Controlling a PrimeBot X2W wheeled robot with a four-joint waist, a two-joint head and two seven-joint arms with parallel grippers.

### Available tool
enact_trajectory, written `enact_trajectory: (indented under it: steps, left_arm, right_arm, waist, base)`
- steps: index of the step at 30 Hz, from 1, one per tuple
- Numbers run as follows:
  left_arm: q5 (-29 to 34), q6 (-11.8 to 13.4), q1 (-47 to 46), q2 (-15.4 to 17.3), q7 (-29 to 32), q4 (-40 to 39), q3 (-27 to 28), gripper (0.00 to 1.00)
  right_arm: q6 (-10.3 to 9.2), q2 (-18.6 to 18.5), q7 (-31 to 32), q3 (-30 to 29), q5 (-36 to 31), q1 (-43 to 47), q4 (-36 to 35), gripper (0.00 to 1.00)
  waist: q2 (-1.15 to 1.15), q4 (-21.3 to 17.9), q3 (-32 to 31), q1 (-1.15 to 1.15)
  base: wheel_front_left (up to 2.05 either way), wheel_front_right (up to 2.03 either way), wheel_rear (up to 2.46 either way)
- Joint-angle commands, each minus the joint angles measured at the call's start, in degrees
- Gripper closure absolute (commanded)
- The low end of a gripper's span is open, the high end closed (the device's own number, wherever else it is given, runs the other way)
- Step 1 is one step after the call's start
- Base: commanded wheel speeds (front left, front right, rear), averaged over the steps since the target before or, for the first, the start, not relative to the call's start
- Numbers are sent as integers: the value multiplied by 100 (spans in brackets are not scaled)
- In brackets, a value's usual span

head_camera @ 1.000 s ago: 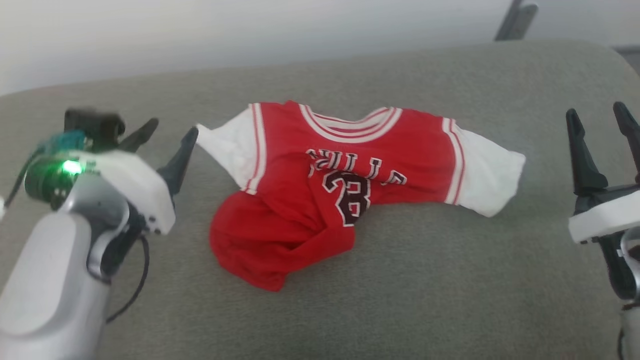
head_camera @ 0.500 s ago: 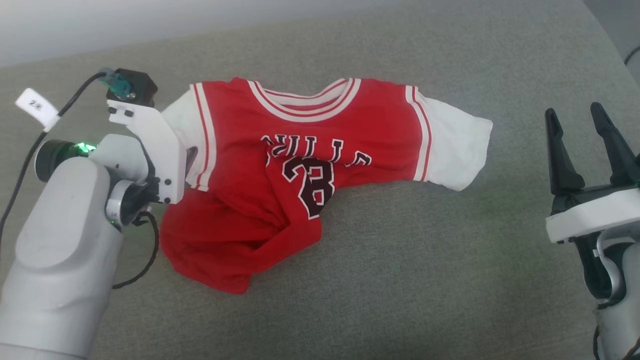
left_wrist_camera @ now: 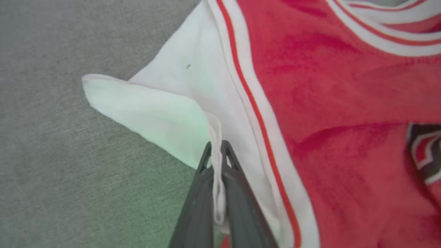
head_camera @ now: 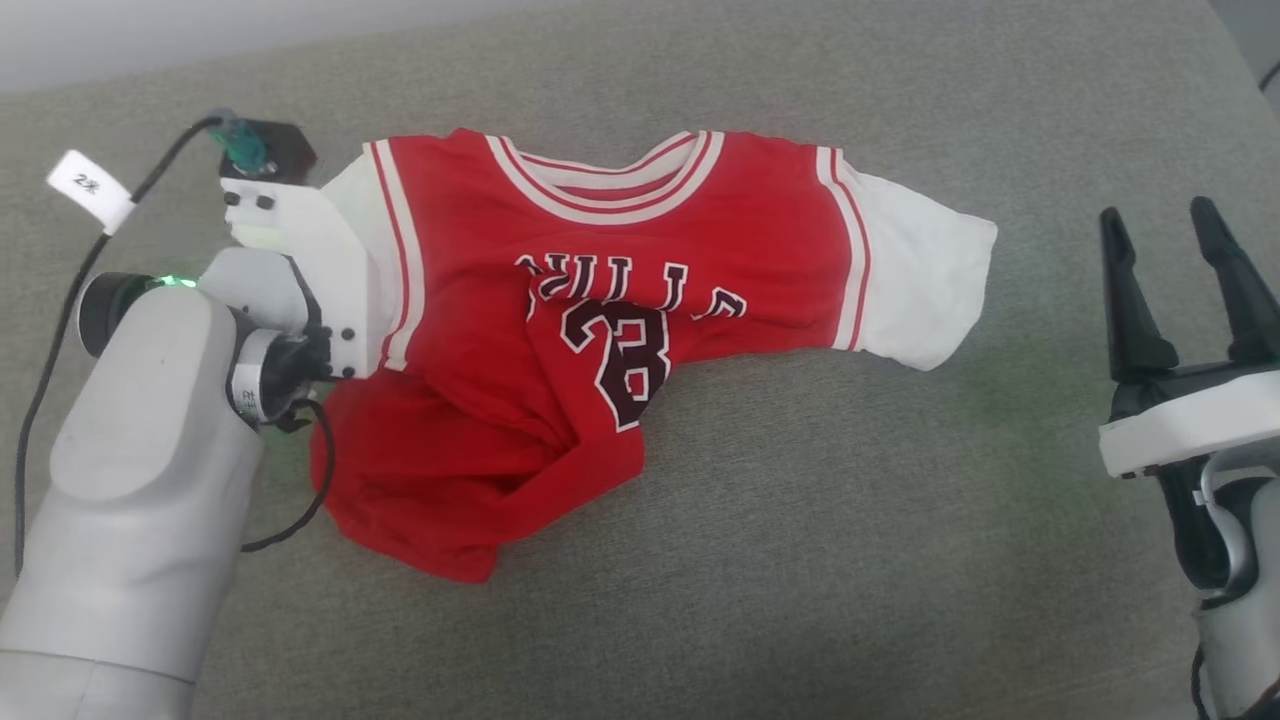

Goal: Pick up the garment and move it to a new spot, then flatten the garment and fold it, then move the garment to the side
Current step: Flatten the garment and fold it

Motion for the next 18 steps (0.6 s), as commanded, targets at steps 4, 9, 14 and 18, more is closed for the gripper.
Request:
enact_trajectory:
  steps: [4, 9, 14, 18]
  left_arm:
    - [-202, 192, 98, -18, -168, -152, 236, 100]
    - [-297, 375, 416, 117, -296, -542, 444, 100]
    - [-385, 659, 915, 196, -193, -986, 605, 100]
    - [-472, 916, 1525, 308, -90, -1470, 751, 100]
  right_arm:
    - [-4, -49, -26, -115, -1, 54, 7, 0]
    - [-4, -57, 37, -198, -38, 126, -35, 0]
    - [-4, -73, 108, -267, -83, 218, -94, 0]
    - [-4, -72, 165, -312, -83, 284, -149, 0]
  waist:
    - [0, 167, -36, 0]
    - [0, 334, -101, 0]
    - [0, 463, -172, 0]
    - [0, 570, -238, 0]
  base:
    - [0, 0, 0]
    - [0, 0, 0]
    - [0, 0, 0]
    - [0, 0, 0]
